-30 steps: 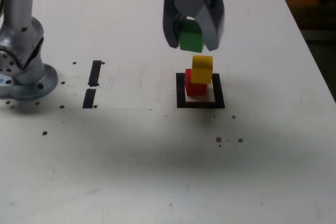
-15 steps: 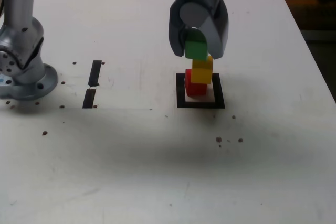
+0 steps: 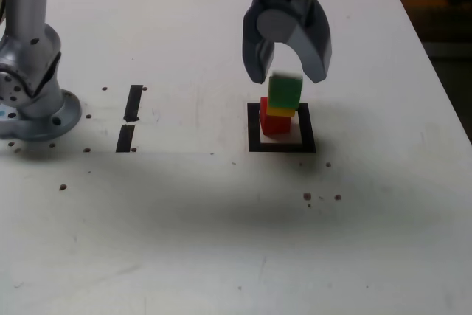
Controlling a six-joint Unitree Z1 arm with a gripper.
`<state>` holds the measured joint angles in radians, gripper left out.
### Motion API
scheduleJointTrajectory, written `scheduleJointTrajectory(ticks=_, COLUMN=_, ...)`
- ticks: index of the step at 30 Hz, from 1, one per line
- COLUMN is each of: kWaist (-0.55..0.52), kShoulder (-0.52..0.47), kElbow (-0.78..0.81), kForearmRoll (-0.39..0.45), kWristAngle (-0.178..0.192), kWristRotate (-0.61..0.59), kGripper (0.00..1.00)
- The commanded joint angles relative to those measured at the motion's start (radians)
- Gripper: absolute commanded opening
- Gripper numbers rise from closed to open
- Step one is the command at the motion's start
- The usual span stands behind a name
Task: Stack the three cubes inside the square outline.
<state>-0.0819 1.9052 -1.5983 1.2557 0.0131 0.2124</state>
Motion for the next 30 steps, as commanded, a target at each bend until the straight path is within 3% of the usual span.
scheduleJointTrajectory(ticks=1, kWaist=0.006, kShoulder=-0.008, kElbow=0.006, kForearmRoll=-0.005, kWristAngle=0.004, kWristRotate=0.001, kGripper=0.73)
scheduleJointTrajectory(ticks=16, kWaist=0.005, kShoulder=-0.069, kElbow=0.039, kForearmRoll=-0.018, kWristAngle=0.027, kWristRotate=-0.001, kGripper=0.81)
scheduleJointTrajectory(ticks=23, kWaist=-0.086, kShoulder=-0.129, kElbow=0.086, kForearmRoll=-0.022, kWristAngle=0.033, kWristRotate=-0.021, kGripper=0.88)
scheduleJointTrajectory(ticks=30, kWaist=-0.218, kShoulder=-0.161, kElbow=0.159, kForearmRoll=-0.121, kWristAngle=0.085, kWristRotate=-0.083, kGripper=0.99)
